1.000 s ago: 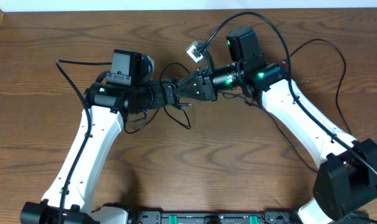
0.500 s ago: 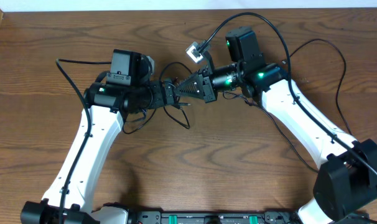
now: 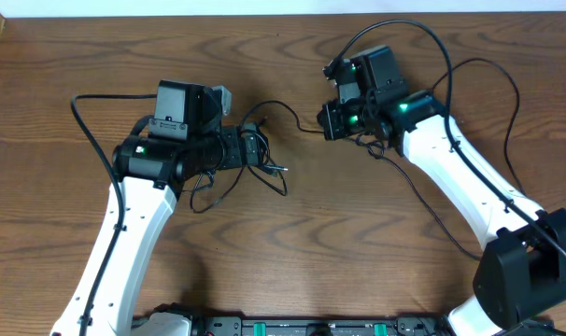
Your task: Untangle cables
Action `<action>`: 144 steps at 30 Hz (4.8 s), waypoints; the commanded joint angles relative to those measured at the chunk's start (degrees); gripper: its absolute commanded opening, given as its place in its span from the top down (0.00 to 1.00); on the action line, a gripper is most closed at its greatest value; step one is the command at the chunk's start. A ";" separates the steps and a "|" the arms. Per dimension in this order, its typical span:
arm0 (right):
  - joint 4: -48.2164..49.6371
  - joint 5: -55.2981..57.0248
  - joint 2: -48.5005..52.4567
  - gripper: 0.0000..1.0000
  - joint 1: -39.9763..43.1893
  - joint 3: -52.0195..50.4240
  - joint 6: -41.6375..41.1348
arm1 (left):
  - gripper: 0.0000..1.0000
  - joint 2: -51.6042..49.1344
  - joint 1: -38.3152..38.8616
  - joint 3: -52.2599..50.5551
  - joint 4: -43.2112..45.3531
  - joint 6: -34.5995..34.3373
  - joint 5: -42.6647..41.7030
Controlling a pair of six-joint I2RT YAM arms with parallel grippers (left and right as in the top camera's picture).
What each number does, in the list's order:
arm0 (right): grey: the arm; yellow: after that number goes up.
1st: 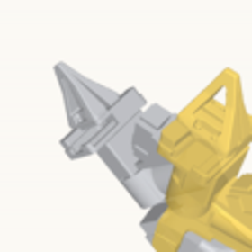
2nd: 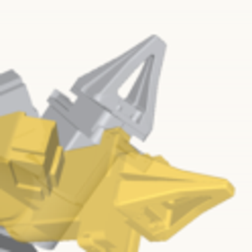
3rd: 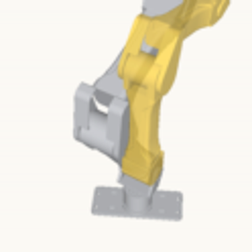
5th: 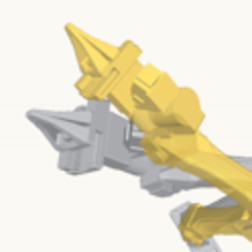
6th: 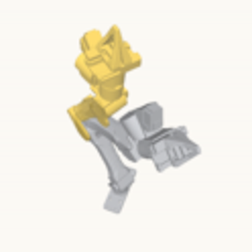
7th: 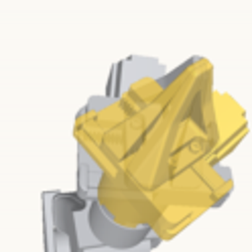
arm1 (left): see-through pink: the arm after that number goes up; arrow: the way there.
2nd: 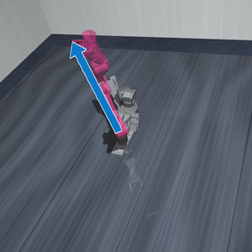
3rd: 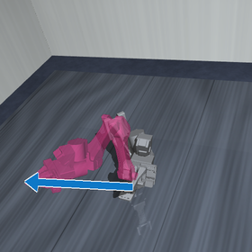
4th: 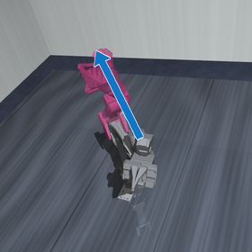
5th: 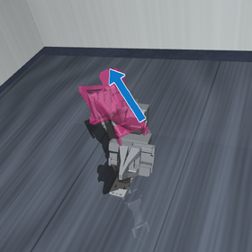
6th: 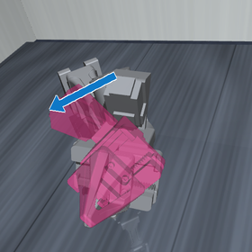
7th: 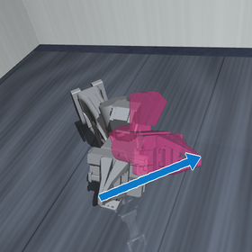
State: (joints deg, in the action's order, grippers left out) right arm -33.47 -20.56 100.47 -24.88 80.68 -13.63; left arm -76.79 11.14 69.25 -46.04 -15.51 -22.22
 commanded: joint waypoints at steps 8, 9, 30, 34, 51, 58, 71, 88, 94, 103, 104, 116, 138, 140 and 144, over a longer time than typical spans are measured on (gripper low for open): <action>-4.72 1.31 -0.07 0.87 0.66 -0.24 -0.96 | 0.02 -0.59 0.09 0.42 -0.15 -33.14 0.57; -5.18 1.46 -0.07 0.87 0.81 -0.24 -1.40 | 0.02 -0.92 0.35 -0.22 0.76 -32.72 3.96; -7.87 -26.56 -0.07 0.71 2.34 -0.24 11.47 | 0.02 -17.70 6.69 -1.86 -6.36 9.70 7.85; -10.21 -29.20 -0.04 0.74 1.84 -0.24 11.61 | 0.02 -17.70 6.69 -1.86 -5.55 21.16 7.89; -12.63 -15.76 -0.02 0.75 -6.82 -0.37 3.56 | 0.02 -17.70 6.69 -1.86 -2.64 7.02 6.84; -10.64 -15.80 -0.02 0.78 -7.13 -1.84 -0.50 | 0.02 -17.70 6.69 -1.86 -2.47 7.02 2.25; -9.29 -2.03 -0.02 0.89 -11.17 -2.19 -9.70 | 0.02 -17.70 6.69 -1.86 -2.27 4.87 0.48; -7.74 13.49 -0.02 0.99 -12.17 -2.64 -18.82 | 0.02 -17.70 6.69 -1.86 -3.19 4.92 -5.88; -10.97 33.03 -0.02 0.99 -10.88 -2.67 -25.79 | 0.02 -16.24 6.62 -1.86 -5.75 6.67 -8.55; -8.66 26.60 -0.02 0.99 -4.92 -2.64 -23.37 | 0.02 -12.28 6.62 -1.86 -7.08 18.82 -10.10; -8.39 25.20 -0.02 0.99 -4.17 -2.64 -22.86 | 0.02 -12.28 6.62 -1.86 -7.28 18.95 -10.14; -12.35 22.21 -0.04 0.99 4.33 -2.64 -13.68 | 0.02 -12.24 2.80 -1.86 -0.90 15.67 -10.08; -7.67 -46.56 -4.24 0.99 16.63 -2.64 11.04 | 0.02 -12.31 6.29 -1.86 9.99 9.66 -14.03; -7.08 -50.88 -4.24 0.99 16.76 -2.64 10.69 | 0.02 -12.31 7.93 -1.86 11.41 9.66 -14.01; -5.49 -57.51 -4.24 0.99 16.87 -2.64 10.67 | 0.02 -12.31 9.97 -1.86 13.86 9.60 -12.79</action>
State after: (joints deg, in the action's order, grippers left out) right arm -39.42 -66.98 97.60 -8.32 78.00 -3.81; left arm -88.97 19.86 67.22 -33.15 -5.82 -35.18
